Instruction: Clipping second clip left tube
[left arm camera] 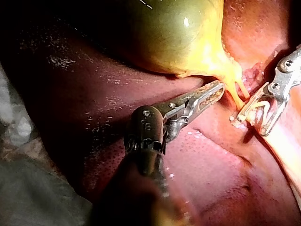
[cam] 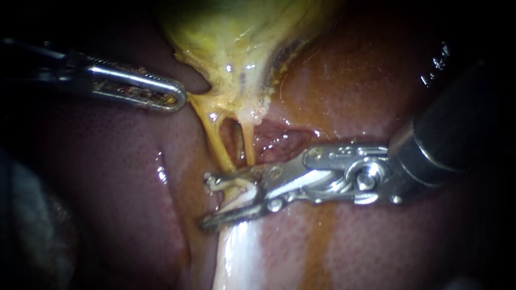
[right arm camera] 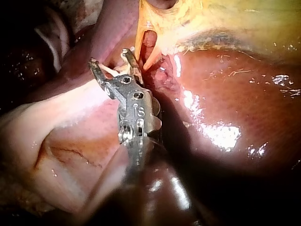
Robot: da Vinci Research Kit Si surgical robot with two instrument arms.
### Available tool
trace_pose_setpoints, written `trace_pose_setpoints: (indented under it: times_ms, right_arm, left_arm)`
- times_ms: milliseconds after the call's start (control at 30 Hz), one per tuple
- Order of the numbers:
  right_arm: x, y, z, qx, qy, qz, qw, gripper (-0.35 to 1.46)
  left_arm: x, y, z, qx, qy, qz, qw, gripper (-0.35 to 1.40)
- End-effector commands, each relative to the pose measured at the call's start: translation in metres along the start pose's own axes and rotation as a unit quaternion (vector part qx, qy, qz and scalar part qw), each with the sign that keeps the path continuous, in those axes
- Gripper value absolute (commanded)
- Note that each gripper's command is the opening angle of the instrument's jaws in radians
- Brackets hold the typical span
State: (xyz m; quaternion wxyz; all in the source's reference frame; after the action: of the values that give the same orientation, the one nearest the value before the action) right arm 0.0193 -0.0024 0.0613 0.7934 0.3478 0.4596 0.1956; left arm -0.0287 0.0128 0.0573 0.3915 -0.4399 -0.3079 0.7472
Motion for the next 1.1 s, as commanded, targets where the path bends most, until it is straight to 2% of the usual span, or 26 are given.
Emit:
trace_pose_setpoints:
  times_ms: [33,500,767,1100]
  right_arm:
    - [0.0001,-0.0001,-0.0001,0.001,0.000,0.000,1.0000,0.50]
    - [0.0033,-0.0020,-0.0041,0.019,0.031,0.017,0.9992,0.50]
    - [0.0030,-0.0017,-0.0056,0.018,0.034,0.021,0.9990,0.49]
    - [0.0024,-0.0005,-0.0053,0.014,0.035,0.036,0.9986,0.49]
  left_arm:
    - [0.0000,0.0000,0.0000,0.000,0.000,0.000,1.0000,-0.35]
    - [-0.0001,-0.0001,-0.0002,-0.001,0.000,0.000,1.0000,-0.35]
    - [-0.0002,-0.0001,-0.0004,-0.001,0.000,0.001,1.0000,-0.35]
    - [-0.0002,-0.0001,-0.0004,-0.001,-0.001,0.001,1.0000,-0.35]
